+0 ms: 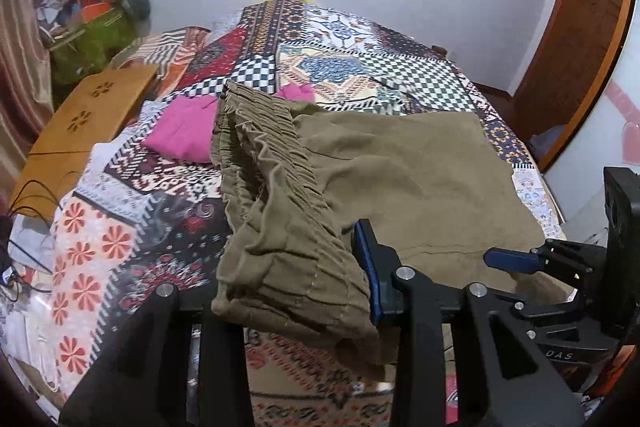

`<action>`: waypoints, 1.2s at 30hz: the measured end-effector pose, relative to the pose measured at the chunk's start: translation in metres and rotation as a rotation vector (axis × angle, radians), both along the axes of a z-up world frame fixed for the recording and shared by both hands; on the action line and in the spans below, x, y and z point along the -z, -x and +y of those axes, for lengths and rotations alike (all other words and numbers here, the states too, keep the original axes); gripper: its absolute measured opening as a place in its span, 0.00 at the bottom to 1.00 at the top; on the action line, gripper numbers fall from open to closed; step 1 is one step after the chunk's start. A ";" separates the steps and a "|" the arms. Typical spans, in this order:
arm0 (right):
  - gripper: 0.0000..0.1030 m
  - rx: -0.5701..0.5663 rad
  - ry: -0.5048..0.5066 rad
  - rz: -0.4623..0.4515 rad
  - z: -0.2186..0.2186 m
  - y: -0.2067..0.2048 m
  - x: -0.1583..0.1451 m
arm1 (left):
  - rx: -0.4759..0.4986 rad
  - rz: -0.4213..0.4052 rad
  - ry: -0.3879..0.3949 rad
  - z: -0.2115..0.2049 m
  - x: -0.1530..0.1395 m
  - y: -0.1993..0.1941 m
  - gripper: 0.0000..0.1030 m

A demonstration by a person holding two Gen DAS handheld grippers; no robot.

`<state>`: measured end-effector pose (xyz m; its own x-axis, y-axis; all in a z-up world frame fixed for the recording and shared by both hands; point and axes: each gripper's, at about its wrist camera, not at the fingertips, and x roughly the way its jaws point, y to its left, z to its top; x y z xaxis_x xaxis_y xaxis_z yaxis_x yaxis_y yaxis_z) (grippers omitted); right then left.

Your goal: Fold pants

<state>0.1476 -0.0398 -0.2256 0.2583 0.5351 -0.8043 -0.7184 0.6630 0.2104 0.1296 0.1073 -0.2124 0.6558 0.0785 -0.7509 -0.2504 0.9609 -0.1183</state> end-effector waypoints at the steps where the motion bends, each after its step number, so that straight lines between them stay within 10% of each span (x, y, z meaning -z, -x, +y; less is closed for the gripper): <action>1: 0.44 -0.005 0.002 -0.003 0.002 0.001 0.000 | 0.000 0.003 -0.001 0.001 0.000 0.002 0.34; 14: 0.44 0.145 -0.038 -0.003 -0.047 -0.005 -0.011 | 0.081 -0.076 -0.163 -0.039 -0.036 -0.006 0.34; 36: 0.44 0.343 -0.047 0.078 -0.138 -0.004 0.021 | 0.316 -0.120 -0.214 -0.137 -0.066 -0.045 0.31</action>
